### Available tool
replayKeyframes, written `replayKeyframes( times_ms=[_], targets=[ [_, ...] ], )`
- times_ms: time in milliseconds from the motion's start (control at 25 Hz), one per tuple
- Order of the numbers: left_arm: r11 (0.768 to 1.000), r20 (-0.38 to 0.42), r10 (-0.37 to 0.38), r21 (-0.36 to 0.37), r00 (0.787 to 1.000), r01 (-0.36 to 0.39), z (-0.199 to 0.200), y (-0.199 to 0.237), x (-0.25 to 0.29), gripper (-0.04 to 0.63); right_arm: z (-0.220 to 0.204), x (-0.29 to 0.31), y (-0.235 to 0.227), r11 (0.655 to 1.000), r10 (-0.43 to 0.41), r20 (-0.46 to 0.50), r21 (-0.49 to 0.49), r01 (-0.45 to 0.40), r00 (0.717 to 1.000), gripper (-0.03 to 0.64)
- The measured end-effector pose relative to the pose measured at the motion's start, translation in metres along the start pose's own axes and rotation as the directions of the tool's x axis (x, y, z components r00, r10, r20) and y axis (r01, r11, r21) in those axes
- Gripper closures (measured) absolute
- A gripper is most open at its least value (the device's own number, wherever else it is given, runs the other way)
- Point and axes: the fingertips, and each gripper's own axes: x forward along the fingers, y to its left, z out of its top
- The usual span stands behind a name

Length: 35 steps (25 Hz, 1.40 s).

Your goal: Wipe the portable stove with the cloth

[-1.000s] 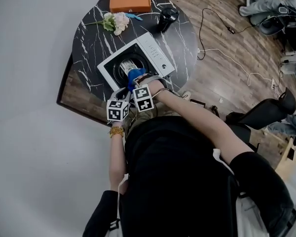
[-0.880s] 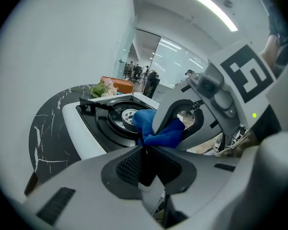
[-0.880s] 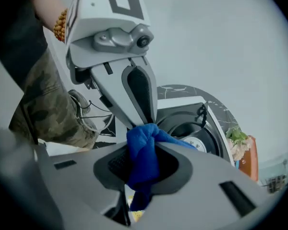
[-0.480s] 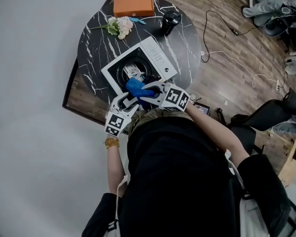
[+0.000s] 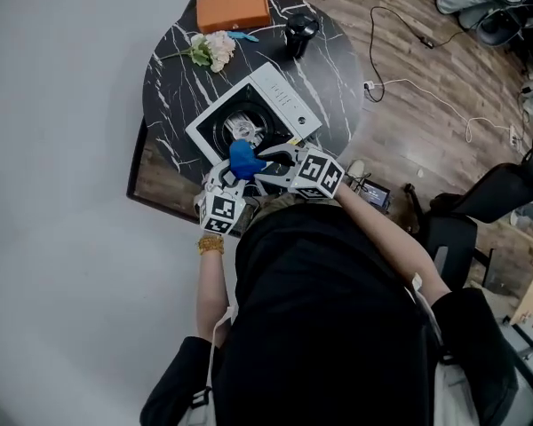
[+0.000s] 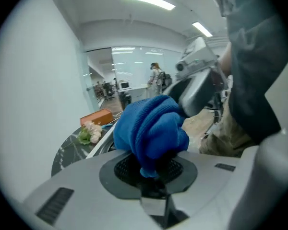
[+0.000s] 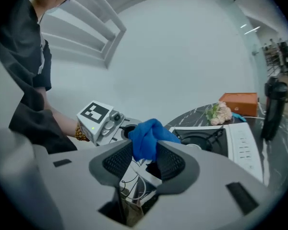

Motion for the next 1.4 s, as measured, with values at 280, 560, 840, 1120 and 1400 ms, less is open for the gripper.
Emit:
replayKeyframes(
  times_ms=[280, 560, 840, 1120, 1400],
  targets=[
    [0.969, -0.319, 0.111, -0.176, 0.941, -0.174, -0.067, 0.124, 0.036, 0.526, -0.01, -0.043, -0.032, 0.982, -0.176, 0.037, 0.078, 0.173, 0.984, 0.486],
    [0.94, -0.338, 0.083, -0.286, 0.937, -0.187, -0.07, 0.139, 0.059, 0.534, -0.024, -0.066, -0.037, 0.961, -0.254, 0.045, 0.128, 0.247, 0.966, 0.486],
    [0.918, -0.328, 0.061, -0.352, 0.943, -0.182, -0.075, 0.119, 0.052, 0.537, -0.026, -0.067, -0.041, 0.947, -0.283, 0.047, 0.17, 0.271, 0.958, 0.486],
    [0.923, -0.344, -0.043, -0.373, 0.938, -0.095, -0.079, 0.078, 0.041, 0.537, -0.029, -0.057, -0.035, 0.956, -0.253, 0.016, 0.159, 0.247, 0.967, 0.486],
    [0.961, -0.338, -0.017, -0.264, 0.941, -0.078, -0.075, 0.044, 0.029, 0.536, -0.029, -0.047, -0.033, 0.955, -0.242, 0.011, 0.177, 0.237, 0.97, 0.486]
  ],
)
